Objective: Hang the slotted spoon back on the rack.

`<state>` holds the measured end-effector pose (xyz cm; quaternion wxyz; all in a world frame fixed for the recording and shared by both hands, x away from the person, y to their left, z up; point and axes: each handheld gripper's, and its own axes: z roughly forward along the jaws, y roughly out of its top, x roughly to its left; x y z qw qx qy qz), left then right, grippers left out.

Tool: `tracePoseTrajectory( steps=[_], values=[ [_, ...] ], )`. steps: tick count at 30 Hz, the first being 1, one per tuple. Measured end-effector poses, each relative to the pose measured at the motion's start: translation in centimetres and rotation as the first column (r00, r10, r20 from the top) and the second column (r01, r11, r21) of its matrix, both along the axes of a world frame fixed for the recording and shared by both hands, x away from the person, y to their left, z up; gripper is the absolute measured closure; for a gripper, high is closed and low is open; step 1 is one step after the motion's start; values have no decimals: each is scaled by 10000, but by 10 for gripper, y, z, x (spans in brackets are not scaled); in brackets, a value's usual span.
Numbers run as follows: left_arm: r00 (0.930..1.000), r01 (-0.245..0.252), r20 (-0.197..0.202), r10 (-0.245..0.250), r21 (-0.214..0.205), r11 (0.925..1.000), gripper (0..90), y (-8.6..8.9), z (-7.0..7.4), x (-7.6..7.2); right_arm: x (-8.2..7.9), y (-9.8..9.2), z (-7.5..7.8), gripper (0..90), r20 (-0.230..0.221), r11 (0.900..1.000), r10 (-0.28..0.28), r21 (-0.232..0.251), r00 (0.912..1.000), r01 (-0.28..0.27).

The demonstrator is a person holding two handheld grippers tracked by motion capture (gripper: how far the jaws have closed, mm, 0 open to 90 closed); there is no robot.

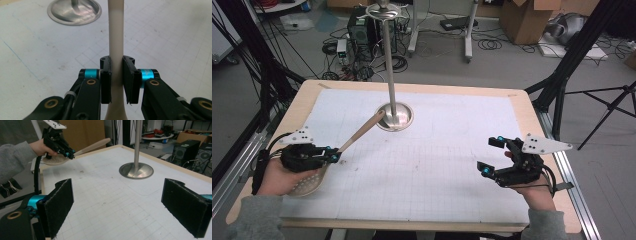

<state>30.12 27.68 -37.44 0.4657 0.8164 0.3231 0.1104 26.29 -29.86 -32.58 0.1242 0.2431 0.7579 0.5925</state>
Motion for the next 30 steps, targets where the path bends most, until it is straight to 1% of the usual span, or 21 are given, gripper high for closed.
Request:
tracePoseTrajectory(
  steps=[1, 3, 5, 8, 12, 14, 16, 18, 21, 23, 24, 25, 27, 29, 30],
  values=[
    [10000, -14, 68, 14, -84, 10000, 777, -1, 3, 0, 0, 0, 0, 97, -83, 10000, -16, -13, 10000, 16],
    [9999, -47, 128, 49, -211, 9998, 777, -2, 7, 2, 0, 1, 0, 97, -61, 10000, 32, -11, 10000, -32],
    [9998, -96, 143, 99, -249, 9996, 777, -4, 12, 4, 1, 2, 0, 97, -14, 10000, 28, 7, 10000, -28],
    [9997, -110, 230, 115, -200, 9997, 777, -5, 18, 8, 1, 1, 1, 97, -54, 10000, 44, 63, 10000, -44],
    [9990, -290, 342, 303, -381, 9989, 777, -4, 27, 14, 1, -1, 1, 97, -11, 9999, 21, 105, 10000, -21],
    [9985, -370, 382, 384, -361, 9987, 777, -3, 31, 16, 0, -1, 1, 97, -12, 9999, 21, 112, 10000, -21],
    [9982, -440, 382, 457, -437, 9981, 777, -3, 34, 18, 1, 0, 1, 97, -43, 9999, 33, 95, 10000, -32],
    [9979, -443, 464, 459, -354, 9984, 777, -1, 38, 20, 1, 0, 1, 97, -21, 10000, 49, 65, 10000, -49],
    [9974, -553, 435, 576, -521, 9971, 777, 1, 41, 23, 1, 1, 0, 97, -28, 10000, 38, 62, 10000, -38],
    [9970, -625, 436, 646, -489, 9968, 777, 3, 43, 25, 1, 0, 0, 97, -38, 10000, 17, 59, 10000, -17],
    [9967, -678, 415, 700, -540, 9962, 777, 4, 44, 26, 1, 0, 0, 97, -39, 10000, 16, 57, 10000, -16],
    [9968, -672, 413, 691, -451, 9967, 777, 5, 45, 27, 1, 0, 1, 97, -52, 10000, 15, 58, 10000, -14],
    [9970, -649, 386, 669, -494, 9967, 777, 7, 47, 29, 1, 0, 1, 97, -38, 10000, 26, 66, 10000, -26],
    [9971, -597, 450, 618, -466, 9971, 777, 8, 49, 30, 1, 0, 1, 97, -60, 9999, 27, 99, 10000, -27],
    [9970, -605, 454, 626, -465, 9971, 778, 8, 51, 31, 1, -1, 0, 97, 0, 9999, 25, 104, 10000, -25]
  ],
)
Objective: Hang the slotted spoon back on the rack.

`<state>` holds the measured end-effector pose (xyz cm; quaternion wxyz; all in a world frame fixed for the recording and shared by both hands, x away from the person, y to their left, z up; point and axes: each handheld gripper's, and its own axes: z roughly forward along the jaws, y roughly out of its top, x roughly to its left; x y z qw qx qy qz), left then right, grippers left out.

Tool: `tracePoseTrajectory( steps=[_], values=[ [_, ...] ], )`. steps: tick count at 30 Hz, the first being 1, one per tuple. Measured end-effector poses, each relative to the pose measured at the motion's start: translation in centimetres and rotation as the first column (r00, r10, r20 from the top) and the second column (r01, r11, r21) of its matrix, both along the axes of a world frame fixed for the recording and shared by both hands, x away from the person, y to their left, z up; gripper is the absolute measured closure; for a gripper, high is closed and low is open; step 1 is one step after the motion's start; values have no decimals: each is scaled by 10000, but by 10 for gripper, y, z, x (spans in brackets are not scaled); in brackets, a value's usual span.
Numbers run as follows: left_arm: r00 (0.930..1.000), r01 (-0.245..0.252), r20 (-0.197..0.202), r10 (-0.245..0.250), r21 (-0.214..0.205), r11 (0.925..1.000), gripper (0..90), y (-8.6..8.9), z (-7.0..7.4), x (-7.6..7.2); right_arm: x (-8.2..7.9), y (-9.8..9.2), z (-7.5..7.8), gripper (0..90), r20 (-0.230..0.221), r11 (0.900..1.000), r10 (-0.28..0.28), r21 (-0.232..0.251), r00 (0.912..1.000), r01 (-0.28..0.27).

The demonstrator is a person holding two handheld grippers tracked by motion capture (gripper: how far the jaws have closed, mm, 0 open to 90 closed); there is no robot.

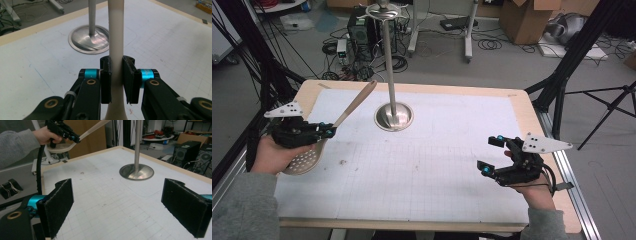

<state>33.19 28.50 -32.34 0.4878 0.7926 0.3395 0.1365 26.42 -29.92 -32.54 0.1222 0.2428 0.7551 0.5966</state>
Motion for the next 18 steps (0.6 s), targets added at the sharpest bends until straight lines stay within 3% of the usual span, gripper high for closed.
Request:
tracePoseTrajectory(
  steps=[18],
  values=[
    [9991, 77, 416, -65, -271, 9996, 777, 0, 29, 14, 0, -4, -1, 97, -69, 9999, -49, 102, 10000, 50]
  ],
)
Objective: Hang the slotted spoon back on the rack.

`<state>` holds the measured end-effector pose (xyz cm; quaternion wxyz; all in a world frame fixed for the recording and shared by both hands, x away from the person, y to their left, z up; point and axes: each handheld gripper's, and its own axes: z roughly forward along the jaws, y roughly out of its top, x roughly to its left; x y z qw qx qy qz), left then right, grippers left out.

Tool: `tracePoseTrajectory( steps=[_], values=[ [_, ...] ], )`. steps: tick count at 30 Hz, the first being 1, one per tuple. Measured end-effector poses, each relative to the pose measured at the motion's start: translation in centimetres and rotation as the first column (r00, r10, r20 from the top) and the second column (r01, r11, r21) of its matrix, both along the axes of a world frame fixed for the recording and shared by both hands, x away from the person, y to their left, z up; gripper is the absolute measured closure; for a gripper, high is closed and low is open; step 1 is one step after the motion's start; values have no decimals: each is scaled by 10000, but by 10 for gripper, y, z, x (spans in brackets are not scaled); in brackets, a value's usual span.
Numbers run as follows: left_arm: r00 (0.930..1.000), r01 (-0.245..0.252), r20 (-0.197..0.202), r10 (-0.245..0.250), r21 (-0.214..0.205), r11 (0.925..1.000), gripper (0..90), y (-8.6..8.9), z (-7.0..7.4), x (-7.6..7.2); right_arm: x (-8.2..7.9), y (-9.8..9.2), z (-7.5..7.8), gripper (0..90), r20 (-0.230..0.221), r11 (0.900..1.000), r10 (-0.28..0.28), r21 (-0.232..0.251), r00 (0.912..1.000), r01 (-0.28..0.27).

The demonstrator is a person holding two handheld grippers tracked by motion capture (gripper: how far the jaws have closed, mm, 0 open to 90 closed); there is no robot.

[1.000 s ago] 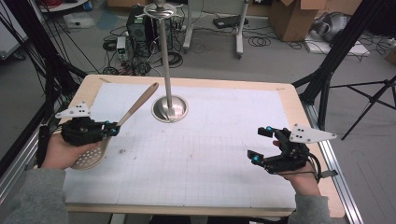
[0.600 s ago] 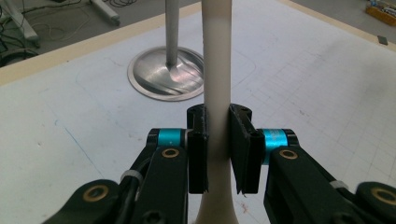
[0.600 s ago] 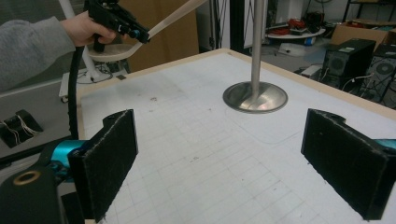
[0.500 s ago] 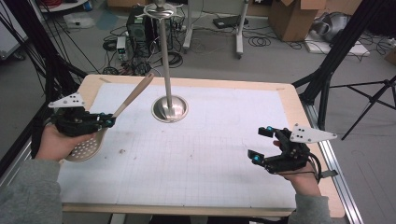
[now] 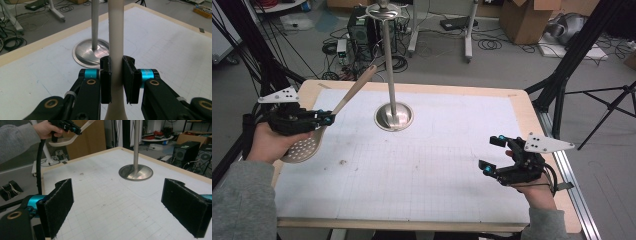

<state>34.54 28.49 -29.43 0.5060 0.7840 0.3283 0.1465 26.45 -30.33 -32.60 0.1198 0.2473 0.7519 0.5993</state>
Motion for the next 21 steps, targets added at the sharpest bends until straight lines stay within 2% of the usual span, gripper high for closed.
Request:
tracePoseTrajectory(
  steps=[5, 14, 15, 16, 21],
  values=[
    [9998, 40, 172, -36, -235, 9997, 778, 2, 6, 2, 0, -2, 0, 97, -23, 10000, -51, 57, 10000, 52],
    [9994, 4, 355, 6, -287, 9996, 777, 4, 15, 6, 2, -4, -2, 97, -54, 9999, -41, 122, 10000, 42],
    [9994, 3, 360, 4, -219, 9998, 778, 5, 16, 6, 3, -4, -2, 97, 57, 9999, -31, 139, 10000, 30],
    [9992, -8, 409, 20, -274, 9996, 778, 4, 17, 7, 1, -3, -3, 97, -106, 9998, 8, 214, 9999, -6],
    [9989, 25, 477, -5, -412, 9991, 778, 5, 25, 8, 2, -4, -3, 97, -17, 9997, -40, 224, 10000, 40]
  ],
)
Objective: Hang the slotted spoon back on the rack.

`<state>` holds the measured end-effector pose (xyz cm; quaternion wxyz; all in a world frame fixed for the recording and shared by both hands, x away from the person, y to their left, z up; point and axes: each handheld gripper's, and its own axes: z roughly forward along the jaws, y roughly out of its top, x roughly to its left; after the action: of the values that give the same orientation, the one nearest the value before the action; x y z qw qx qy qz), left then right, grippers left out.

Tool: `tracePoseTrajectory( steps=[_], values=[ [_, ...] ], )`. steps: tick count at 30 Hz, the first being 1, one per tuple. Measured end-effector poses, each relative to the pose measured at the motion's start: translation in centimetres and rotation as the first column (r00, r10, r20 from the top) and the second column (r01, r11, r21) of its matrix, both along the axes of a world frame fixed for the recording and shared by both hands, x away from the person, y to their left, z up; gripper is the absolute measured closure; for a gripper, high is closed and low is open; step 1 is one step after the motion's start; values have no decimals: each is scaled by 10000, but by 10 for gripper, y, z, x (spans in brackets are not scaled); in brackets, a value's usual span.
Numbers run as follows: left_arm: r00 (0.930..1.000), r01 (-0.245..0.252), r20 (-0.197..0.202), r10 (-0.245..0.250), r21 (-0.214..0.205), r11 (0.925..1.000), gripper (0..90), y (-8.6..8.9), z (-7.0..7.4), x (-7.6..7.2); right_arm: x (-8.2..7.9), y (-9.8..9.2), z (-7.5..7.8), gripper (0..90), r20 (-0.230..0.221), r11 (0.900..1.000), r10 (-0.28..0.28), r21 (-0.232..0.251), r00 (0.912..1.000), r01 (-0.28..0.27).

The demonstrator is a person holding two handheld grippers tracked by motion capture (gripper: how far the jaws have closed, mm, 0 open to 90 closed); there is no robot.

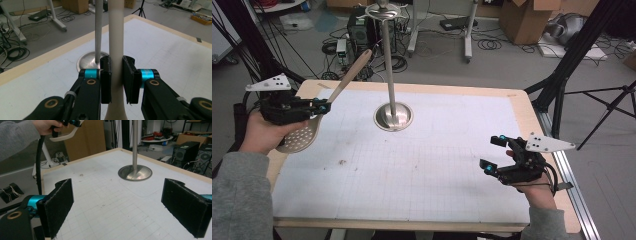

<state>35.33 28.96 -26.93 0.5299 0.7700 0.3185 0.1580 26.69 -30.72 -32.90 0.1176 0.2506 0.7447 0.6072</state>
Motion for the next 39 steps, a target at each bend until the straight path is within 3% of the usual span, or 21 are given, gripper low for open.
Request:
tracePoseTrajectory(
  steps=[22, 32, 39],
  values=[
    [9972, 232, 732, -165, -916, 9955, 778, 16, 32, 6, 2, -2, -3, 97, -132, 10000, -40, -77, 9999, 39],
    [9974, 216, 715, -124, -1294, 9914, 779, 21, 37, 12, 2, -2, -3, 97, -120, 10000, -67, -51, 9999, 66],
    [9980, 158, 630, -81, -1215, 9925, 779, 17, 41, 18, 1, -4, -2, 97, -162, 9999, -109, -4, 9998, 109]
  ],
)
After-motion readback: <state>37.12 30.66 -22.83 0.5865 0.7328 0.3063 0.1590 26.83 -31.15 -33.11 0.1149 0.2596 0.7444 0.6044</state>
